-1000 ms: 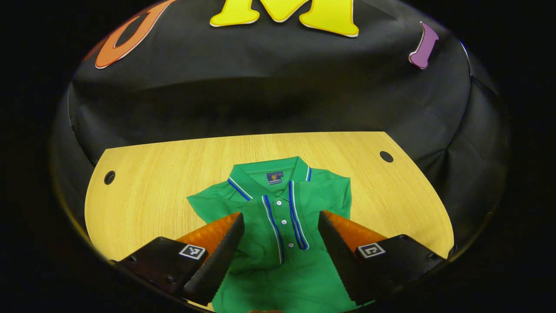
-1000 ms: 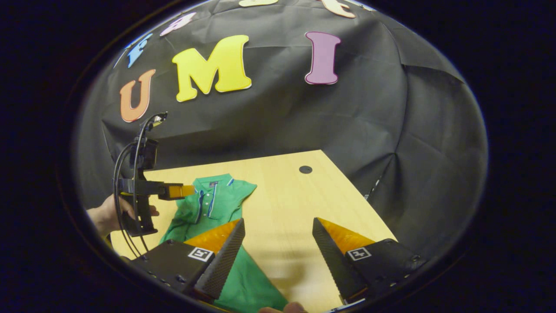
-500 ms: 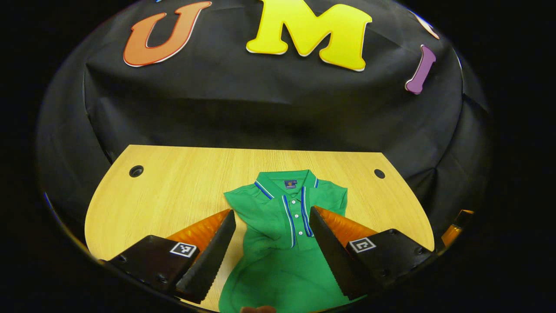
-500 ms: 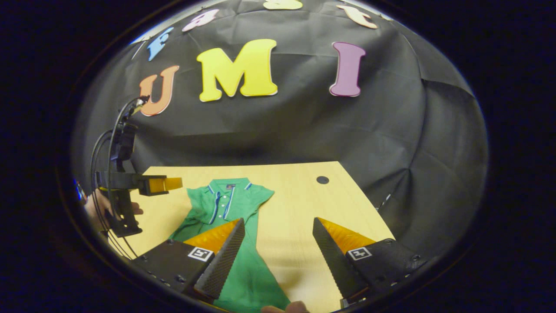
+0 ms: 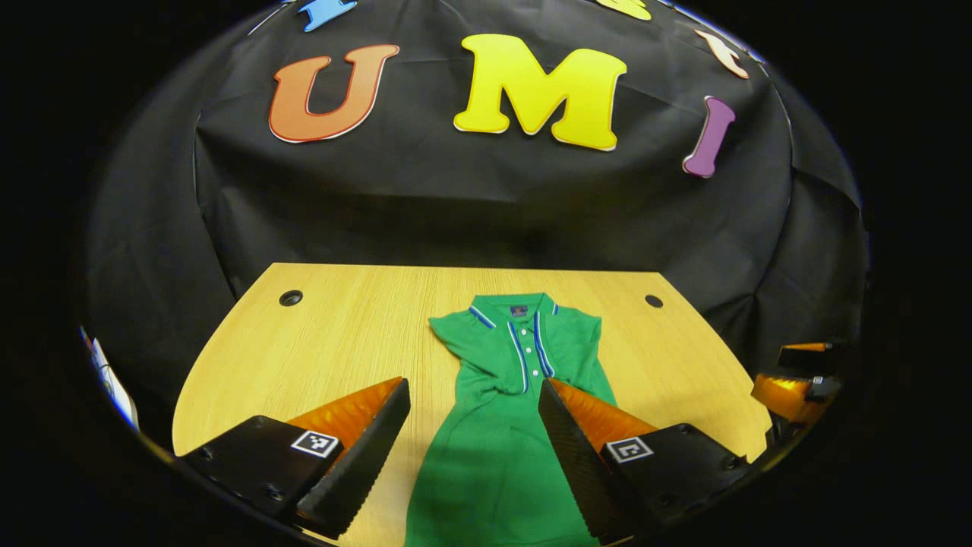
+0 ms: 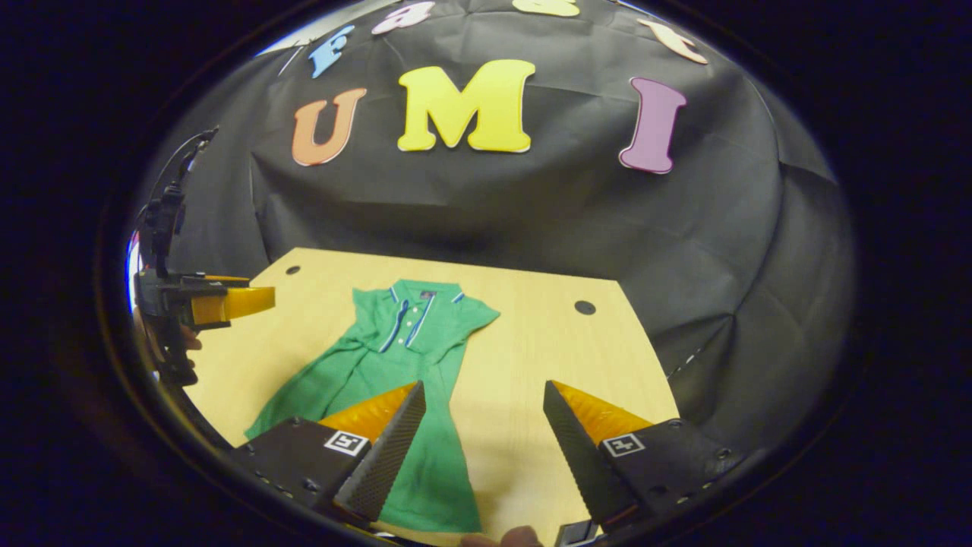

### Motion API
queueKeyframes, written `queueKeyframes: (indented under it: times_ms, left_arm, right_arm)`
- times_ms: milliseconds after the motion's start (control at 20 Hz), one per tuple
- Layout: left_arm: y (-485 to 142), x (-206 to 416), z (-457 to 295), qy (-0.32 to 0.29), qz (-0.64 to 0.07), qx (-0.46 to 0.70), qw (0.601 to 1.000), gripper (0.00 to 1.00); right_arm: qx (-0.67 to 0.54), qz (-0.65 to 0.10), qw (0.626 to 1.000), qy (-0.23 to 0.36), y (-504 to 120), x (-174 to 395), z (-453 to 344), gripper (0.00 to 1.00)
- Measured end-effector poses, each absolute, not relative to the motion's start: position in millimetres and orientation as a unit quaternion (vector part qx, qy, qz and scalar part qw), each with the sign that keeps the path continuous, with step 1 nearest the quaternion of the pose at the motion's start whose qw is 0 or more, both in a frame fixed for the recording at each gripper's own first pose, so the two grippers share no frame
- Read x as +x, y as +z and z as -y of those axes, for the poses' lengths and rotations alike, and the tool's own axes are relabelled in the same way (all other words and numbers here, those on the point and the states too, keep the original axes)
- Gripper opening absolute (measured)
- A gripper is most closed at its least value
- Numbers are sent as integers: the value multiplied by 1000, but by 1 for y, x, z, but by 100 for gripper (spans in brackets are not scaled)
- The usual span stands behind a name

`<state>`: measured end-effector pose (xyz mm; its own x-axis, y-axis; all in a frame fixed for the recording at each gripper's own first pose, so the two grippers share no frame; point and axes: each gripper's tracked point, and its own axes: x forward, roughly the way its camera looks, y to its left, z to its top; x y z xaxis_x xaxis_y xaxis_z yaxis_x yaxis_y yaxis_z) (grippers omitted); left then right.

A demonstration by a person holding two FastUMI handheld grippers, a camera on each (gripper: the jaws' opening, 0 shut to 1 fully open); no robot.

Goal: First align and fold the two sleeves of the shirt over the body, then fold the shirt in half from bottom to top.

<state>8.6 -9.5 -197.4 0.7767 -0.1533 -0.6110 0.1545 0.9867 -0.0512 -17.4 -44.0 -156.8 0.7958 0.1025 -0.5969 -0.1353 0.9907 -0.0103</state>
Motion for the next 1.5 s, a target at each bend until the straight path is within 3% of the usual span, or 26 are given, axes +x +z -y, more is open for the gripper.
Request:
queueKeyframes:
  times_ms: [350,900,1500]
  left_arm:
    - [-241,-66,-28,-78,-396,25,915,100]
    - [-343,-180,-50,-74,-587,-13,806,100]
    - [-371,-207,-58,-64,-635,-23,769,100]
  right_arm:
    - [-47,-395,913,88,-209,-70,49,96]
    - [-48,-543,832,107,-296,-130,47,96]
    - [-57,-623,774,98,-355,-164,46,96]
